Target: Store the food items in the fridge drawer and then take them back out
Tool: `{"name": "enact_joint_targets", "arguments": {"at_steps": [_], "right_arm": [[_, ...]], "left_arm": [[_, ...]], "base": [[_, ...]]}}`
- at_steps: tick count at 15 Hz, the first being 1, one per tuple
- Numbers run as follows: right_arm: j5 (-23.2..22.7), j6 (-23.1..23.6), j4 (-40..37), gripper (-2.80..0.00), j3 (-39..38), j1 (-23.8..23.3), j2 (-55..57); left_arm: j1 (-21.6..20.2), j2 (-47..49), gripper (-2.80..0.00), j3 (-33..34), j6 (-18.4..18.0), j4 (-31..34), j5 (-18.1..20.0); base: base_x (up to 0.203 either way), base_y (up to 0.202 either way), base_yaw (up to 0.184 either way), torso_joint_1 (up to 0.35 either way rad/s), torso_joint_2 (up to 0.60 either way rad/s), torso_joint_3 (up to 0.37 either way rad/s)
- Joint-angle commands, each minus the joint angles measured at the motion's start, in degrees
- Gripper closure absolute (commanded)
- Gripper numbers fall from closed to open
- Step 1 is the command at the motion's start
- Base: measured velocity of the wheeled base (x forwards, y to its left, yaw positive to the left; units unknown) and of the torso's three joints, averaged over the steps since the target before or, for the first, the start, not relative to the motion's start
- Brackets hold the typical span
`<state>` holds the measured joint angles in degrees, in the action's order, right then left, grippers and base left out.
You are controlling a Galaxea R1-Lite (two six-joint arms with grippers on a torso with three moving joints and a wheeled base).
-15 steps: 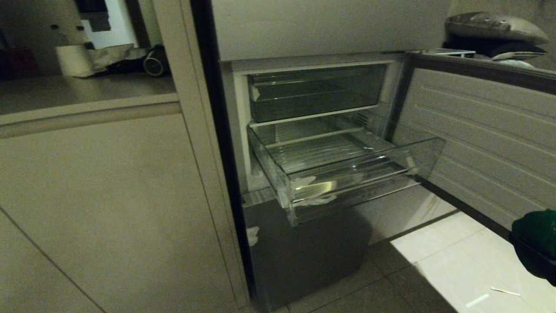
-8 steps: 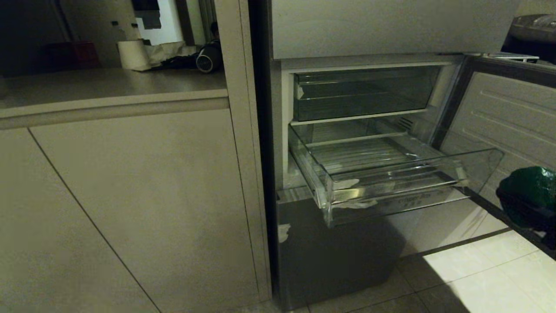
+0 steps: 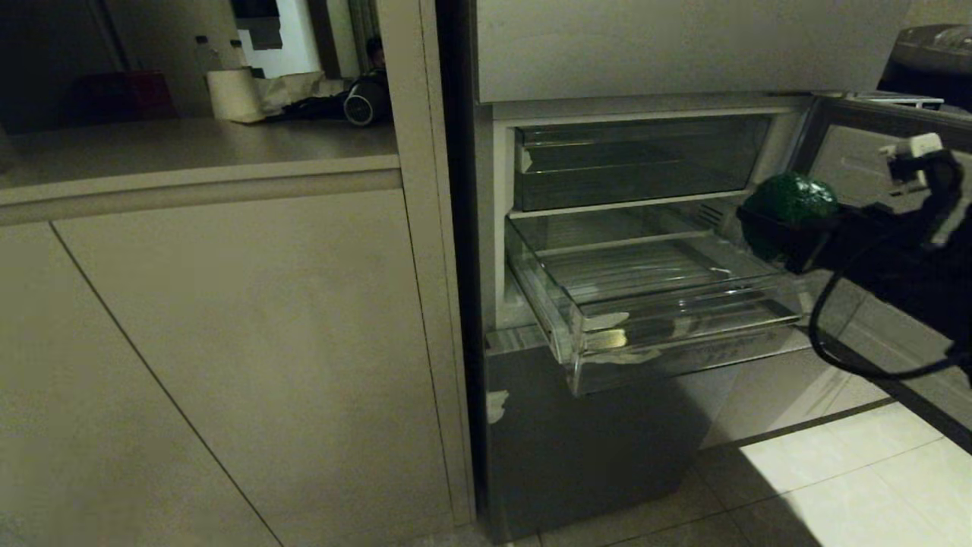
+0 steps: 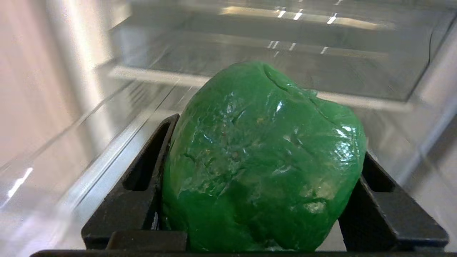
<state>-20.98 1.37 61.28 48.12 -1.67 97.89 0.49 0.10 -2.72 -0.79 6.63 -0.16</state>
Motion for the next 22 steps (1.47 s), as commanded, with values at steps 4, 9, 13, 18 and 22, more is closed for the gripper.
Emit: {"name": "enact_joint_targets", "arguments": {"at_steps": [4,9,13,18,22], "right_arm": [[6.7,0.4,-3.0,0.0,17.0,3.8,16.6],[8.9,0.3,-5.8,-2.8,23.1,4.0,20.8],[10.5,0.2,-5.5,-2.8,22.2,4.0,19.8],[10.6,-0.1,-5.6,0.0,16.4,3.9,11.1],[12.0,-1.4,-7.6,0.0,-0.3,3.8,-8.5]], "left_arm": [[0.0,0.0,0.0,0.0,0.0,0.0,0.0],[0.0,0.0,0.0,0.0,0.0,0.0,0.0],[0.0,0.0,0.0,0.0,0.0,0.0,0.0],[0.0,0.0,0.0,0.0,0.0,0.0,0.0],[0.0,0.0,0.0,0.0,0.0,0.0,0.0]], "base": [[0.0,0.0,0.0,0.0,0.0,0.0],[0.0,0.0,0.0,0.0,0.0,0.0],[0.0,0.0,0.0,0.0,0.0,0.0],[0.0,0.0,0.0,0.0,0.0,0.0],[0.0,0.0,0.0,0.0,0.0,0.0]]}}
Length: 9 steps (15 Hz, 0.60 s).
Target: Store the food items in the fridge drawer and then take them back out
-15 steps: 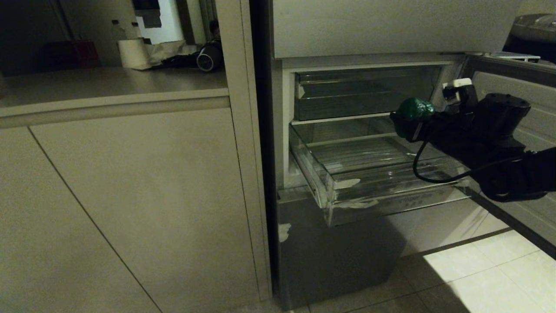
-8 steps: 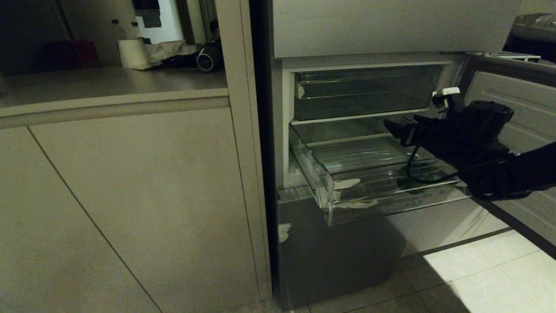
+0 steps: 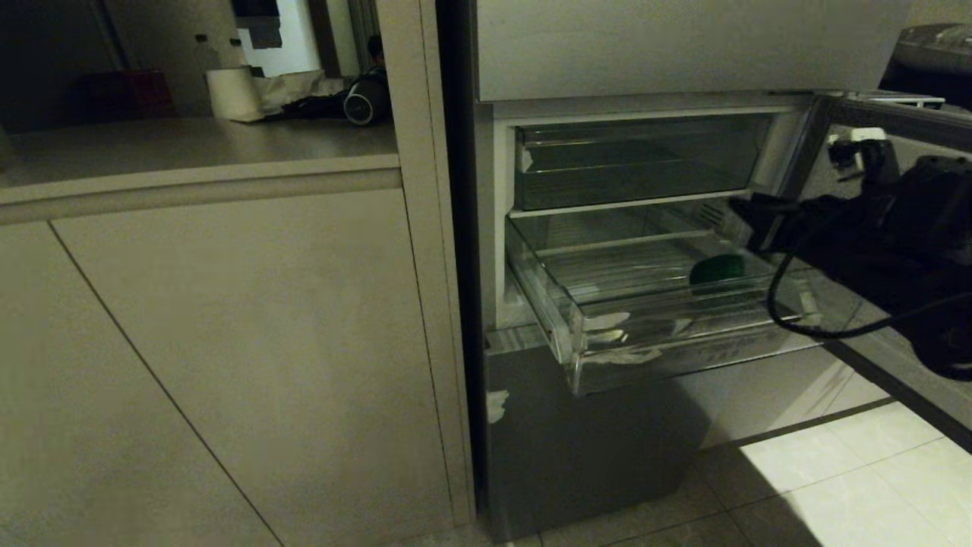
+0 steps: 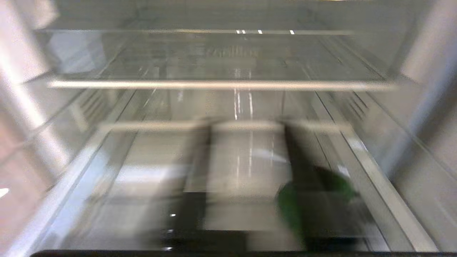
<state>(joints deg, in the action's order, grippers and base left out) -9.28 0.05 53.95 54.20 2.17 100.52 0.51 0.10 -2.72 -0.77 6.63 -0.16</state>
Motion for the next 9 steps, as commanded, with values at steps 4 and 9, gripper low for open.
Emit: {"name": "enact_joint_targets", "arguments": {"at_steps": [4,9], "right_arm": [[1.1,0.2,-2.3,0.0,-27.7,-0.1,-34.3],[1.4,2.6,-3.0,0.0,-48.1,-0.6,-49.7]], "left_arm": [[0.0,0.0,0.0,0.0,0.0,0.0,0.0],[-0.1,0.0,0.0,0.0,0.0,0.0,0.0]], "base": [[0.0,0.0,0.0,0.0,0.0,0.0],[0.0,0.0,0.0,0.0,0.0,0.0]]}}
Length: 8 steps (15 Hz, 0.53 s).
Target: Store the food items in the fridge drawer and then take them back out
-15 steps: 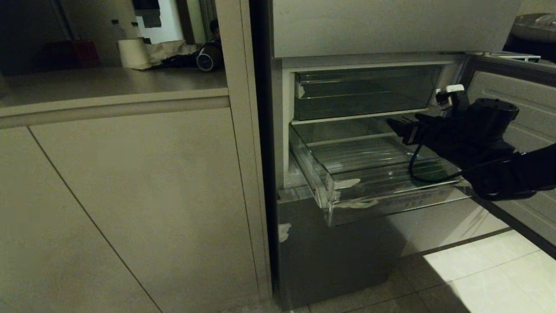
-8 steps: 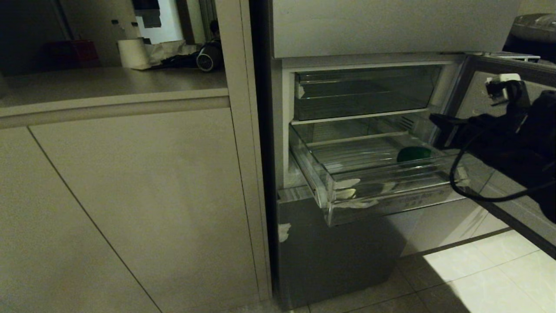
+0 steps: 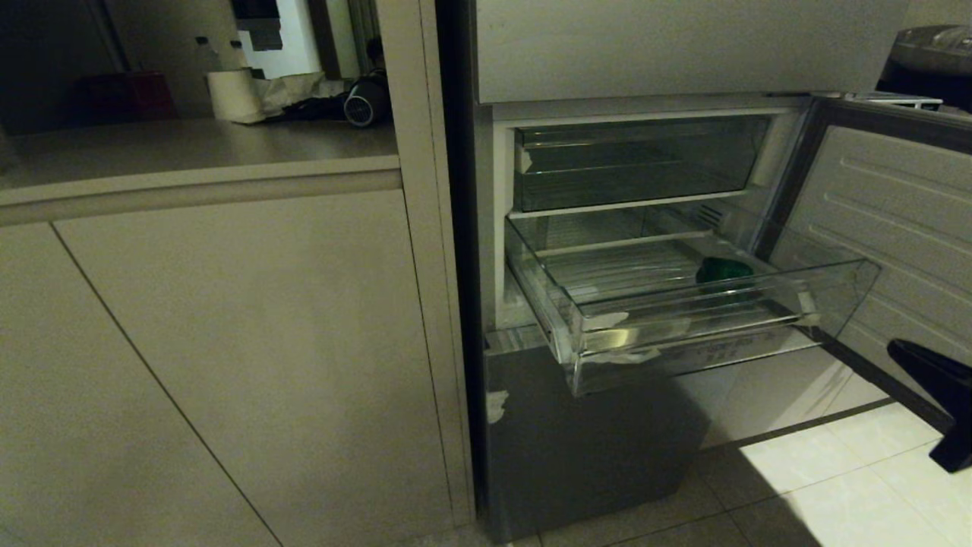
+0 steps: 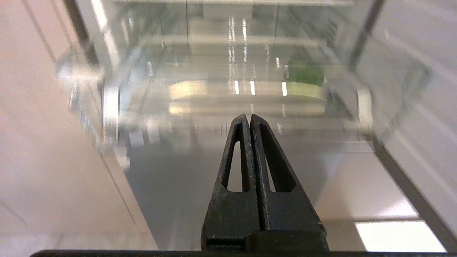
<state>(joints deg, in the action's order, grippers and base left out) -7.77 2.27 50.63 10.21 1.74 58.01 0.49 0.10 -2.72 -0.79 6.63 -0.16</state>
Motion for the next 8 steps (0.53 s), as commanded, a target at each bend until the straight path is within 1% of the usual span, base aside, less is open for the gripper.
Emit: {"name": "enact_joint_targets", "arguments": {"at_steps": [1,5,6,8], "right_arm": [[-0.1,0.5,0.3,0.0,-4.7,-0.2,-7.9],[-0.2,0.5,0.3,0.0,-5.7,-0.2,-8.1],[-0.2,0.5,0.3,0.0,-6.0,-0.2,-8.0],[-0.2,0.5,0.3,0.0,-6.6,-0.2,-8.1]], "left_arm": [[0.0,0.0,0.0,0.0,0.0,0.0,0.0],[0.0,0.0,0.0,0.0,0.0,0.0,0.0],[0.0,0.0,0.0,0.0,0.0,0.0,0.0],[0.0,0.0,0.0,0.0,0.0,0.0,0.0]], "base": [[0.0,0.0,0.0,0.0,0.0,0.0],[0.0,0.0,0.0,0.0,0.0,0.0],[-0.005,-0.002,-0.062,0.001,0.0,0.001],[-0.002,0.002,-0.147,0.002,0.0,0.005]]}}
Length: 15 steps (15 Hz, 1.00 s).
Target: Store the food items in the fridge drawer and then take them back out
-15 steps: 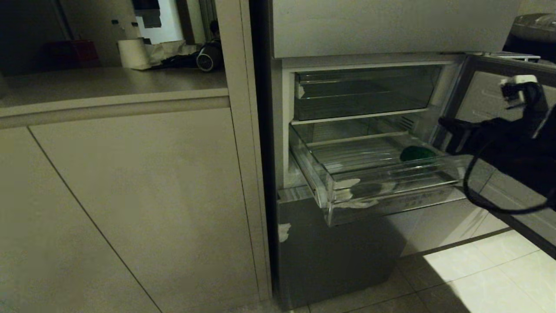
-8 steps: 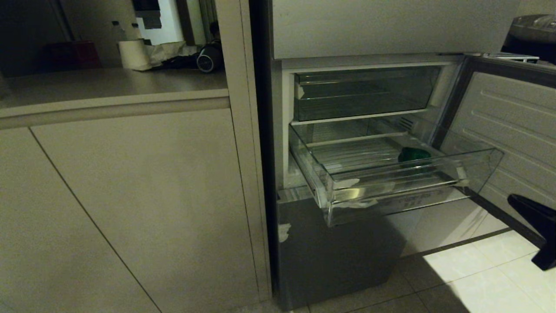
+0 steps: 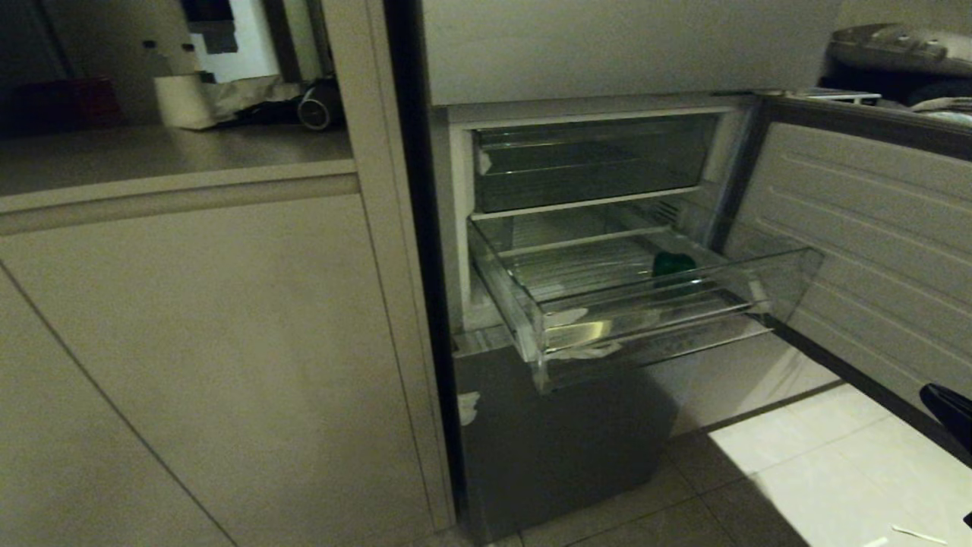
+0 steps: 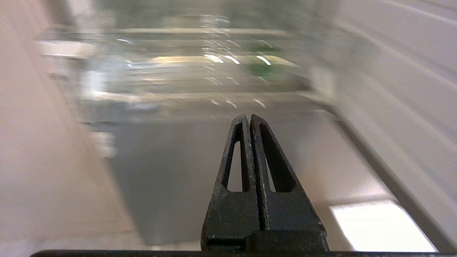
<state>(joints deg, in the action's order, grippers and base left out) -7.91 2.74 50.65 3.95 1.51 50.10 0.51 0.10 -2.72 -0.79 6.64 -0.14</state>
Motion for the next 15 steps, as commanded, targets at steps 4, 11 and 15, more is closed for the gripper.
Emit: {"name": "enact_joint_targets", "arguments": {"at_steps": [4,11,15], "right_arm": [[-0.3,0.0,0.3,0.0,-0.4,-3.5,0.1],[-3.7,-0.2,0.7,0.0,-0.3,-17.3,3.5],[-3.9,-0.8,1.0,0.0,2.6,-37.0,9.7]], "left_arm": [[0.0,0.0,0.0,0.0,0.0,0.0,0.0],[0.0,0.0,0.0,0.0,0.0,0.0,0.0],[-0.1,0.0,0.0,0.0,0.0,0.0,0.0]], "base": [[0.0,0.009,-0.175,0.003,0.0,-0.001],[0.0,0.007,-0.174,0.001,0.0,0.003],[0.0,0.003,-0.073,0.0,0.0,0.003]]}}
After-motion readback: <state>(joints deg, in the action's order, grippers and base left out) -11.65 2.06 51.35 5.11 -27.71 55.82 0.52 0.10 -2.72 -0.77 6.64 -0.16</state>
